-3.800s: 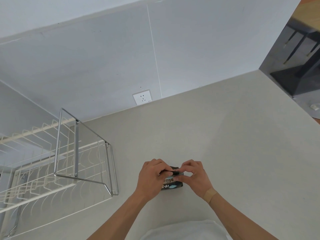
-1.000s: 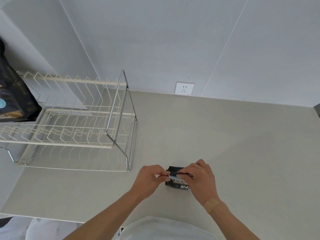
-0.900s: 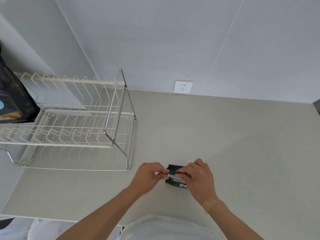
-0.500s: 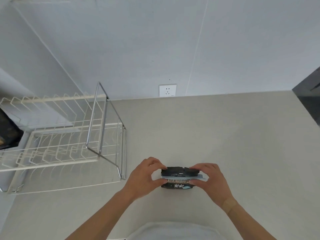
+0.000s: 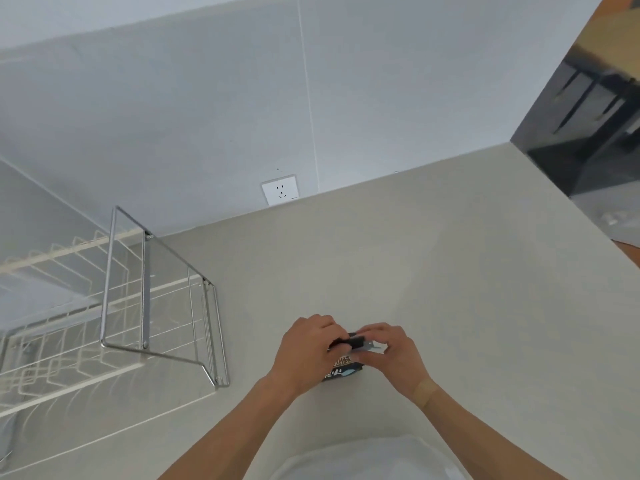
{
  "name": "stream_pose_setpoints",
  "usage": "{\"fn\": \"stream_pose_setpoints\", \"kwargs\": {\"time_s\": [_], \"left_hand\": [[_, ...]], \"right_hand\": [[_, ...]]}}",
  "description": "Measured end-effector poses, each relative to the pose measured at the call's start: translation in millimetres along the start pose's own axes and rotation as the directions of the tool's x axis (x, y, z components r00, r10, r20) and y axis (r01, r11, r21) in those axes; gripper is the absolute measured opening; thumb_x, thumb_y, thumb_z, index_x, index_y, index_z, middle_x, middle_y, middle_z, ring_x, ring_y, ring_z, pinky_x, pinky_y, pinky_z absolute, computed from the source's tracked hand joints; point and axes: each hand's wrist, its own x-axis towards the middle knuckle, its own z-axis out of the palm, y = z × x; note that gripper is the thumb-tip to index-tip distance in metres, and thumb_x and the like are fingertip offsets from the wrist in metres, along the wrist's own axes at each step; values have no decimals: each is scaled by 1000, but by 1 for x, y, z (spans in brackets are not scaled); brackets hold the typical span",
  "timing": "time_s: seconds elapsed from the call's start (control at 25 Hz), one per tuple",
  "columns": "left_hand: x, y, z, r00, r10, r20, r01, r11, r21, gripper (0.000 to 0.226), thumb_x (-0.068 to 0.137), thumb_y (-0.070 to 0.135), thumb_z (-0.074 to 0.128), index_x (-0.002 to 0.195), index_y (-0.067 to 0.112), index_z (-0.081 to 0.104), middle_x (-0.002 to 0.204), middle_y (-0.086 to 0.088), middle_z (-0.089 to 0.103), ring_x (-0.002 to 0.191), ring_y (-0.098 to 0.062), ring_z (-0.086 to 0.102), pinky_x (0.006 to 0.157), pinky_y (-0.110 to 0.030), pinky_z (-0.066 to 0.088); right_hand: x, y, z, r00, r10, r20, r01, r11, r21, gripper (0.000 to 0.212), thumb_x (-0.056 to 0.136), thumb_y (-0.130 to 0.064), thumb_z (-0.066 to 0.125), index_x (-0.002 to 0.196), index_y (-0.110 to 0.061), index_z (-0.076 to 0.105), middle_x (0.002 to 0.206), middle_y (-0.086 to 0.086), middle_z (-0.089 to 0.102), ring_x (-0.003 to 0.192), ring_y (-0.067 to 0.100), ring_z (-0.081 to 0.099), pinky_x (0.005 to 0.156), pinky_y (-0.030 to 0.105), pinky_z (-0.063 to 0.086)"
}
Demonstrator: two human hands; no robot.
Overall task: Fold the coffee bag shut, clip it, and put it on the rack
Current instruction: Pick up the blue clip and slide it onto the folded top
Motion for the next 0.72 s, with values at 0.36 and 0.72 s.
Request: {"fn": "stream_pose_setpoints", "kwargs": {"time_s": [0.36, 0.72], "left_hand": [[-13, 1, 0, 993, -96, -75, 78, 973, -215, 9, 83, 11, 70, 81, 19, 72, 76, 7, 65, 73, -6, 51, 63, -26, 46], [-23, -14, -8, 990, -138, -17, 135, 982, -132, 13, 84, 37, 63, 96, 34, 68, 91, 15, 66, 84, -5, 54, 73, -25, 45]], "right_hand": [[4, 2, 1, 994, -105, 31, 108, 983, -148, 12, 71, -33, 81, 79, -29, 74, 92, -21, 64, 99, -2, 44, 79, 2, 34], [0, -3, 9, 996, -86, 33, 90, 983, -159, 20, 73, -32, 80, 91, -39, 74, 106, -26, 63, 106, -1, 47, 77, 10, 40]]}}
